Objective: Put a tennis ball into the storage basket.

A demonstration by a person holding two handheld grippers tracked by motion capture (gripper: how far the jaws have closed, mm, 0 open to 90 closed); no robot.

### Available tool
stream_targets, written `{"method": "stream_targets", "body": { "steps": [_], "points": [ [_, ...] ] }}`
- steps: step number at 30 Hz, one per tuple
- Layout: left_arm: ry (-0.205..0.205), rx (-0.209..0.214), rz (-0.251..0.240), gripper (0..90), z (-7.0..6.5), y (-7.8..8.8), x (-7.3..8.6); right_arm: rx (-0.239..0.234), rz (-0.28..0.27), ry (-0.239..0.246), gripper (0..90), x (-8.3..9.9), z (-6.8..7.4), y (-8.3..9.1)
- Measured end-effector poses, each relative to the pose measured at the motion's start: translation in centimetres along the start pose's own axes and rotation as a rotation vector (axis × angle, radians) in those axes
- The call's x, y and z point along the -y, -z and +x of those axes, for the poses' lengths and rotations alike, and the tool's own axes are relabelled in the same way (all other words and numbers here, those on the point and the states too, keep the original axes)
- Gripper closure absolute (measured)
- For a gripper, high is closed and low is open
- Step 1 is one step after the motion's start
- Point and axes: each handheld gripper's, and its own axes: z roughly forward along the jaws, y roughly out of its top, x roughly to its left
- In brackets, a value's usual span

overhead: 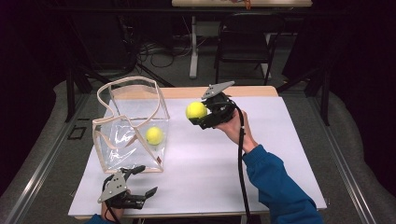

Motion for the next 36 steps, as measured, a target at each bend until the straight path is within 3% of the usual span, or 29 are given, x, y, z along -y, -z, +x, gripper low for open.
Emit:
{"method": "stream_targets", "body": {
  "steps": [36],
  "points": [
    [0.0, -0.007, -0.002, 15.8, 0.0, 0.0, 0.0, 0.001, -0.027, 0.046, 26.2, -3.3, 0.2, -0.4]
  ]
}}
